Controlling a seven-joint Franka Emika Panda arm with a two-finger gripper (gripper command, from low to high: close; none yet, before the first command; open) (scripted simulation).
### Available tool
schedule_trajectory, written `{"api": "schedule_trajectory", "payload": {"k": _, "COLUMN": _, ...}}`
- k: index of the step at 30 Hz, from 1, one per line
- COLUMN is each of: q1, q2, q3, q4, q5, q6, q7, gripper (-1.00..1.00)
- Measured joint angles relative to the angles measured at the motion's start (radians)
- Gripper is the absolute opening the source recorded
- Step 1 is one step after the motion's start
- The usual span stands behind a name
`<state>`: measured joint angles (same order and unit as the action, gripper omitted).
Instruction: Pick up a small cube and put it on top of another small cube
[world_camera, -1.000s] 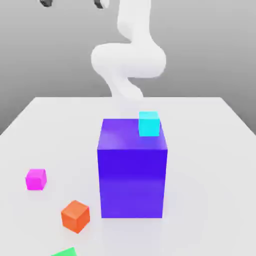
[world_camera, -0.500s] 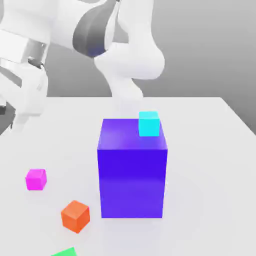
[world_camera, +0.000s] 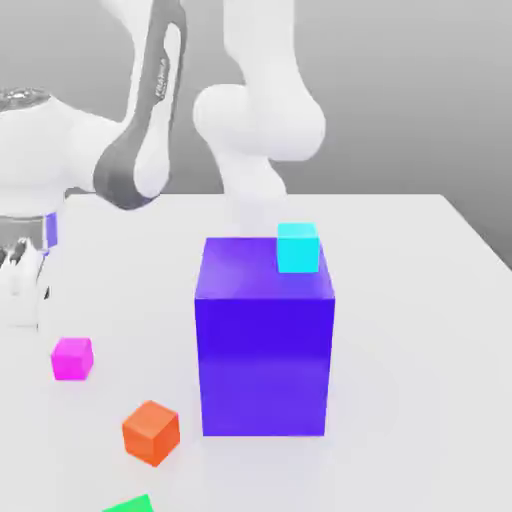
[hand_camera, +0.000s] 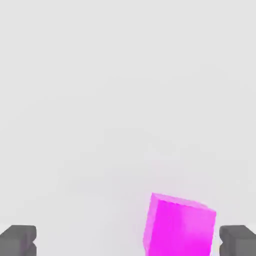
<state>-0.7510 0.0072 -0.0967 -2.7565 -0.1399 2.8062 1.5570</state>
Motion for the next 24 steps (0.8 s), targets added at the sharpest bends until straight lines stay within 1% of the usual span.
{"api": "schedule_trajectory", "payload": {"k": 3, "q1": -0.028, "q2": 0.043, "q3": 0.012, "q4": -0.03, "q5": 0.124, "q6": 0.041, "q7": -0.044, "gripper": 0.0}}
{"api": "schedule_trajectory", "payload": {"k": 6, "q1": -0.038, "q2": 0.092, "q3": 0.031, "q4": -0.026, "q5": 0.183, "q6": 0.084, "q7": -0.073, "gripper": 0.0}}
{"api": "schedule_trajectory", "payload": {"k": 11, "q1": -0.059, "q2": 0.187, "q3": 0.063, "q4": -0.006, "q5": 0.229, "q6": 0.162, "q7": -0.103, "gripper": 0.0}}
{"api": "schedule_trajectory", "payload": {"k": 16, "q1": -0.071, "q2": 0.292, "q3": 0.075, "q4": 0.008, "q5": 0.233, "q6": 0.244, "q7": -0.111, "gripper": 0.0}}
{"api": "schedule_trajectory", "payload": {"k": 17, "q1": -0.07, "q2": 0.304, "q3": 0.074, "q4": 0.01, "q5": 0.234, "q6": 0.253, "q7": -0.113, "gripper": -1.0}}
{"api": "schedule_trajectory", "payload": {"k": 24, "q1": -0.073, "q2": 0.303, "q3": 0.077, "q4": 0.01, "q5": 0.232, "q6": 0.253, "q7": -0.111, "gripper": -1.0}}
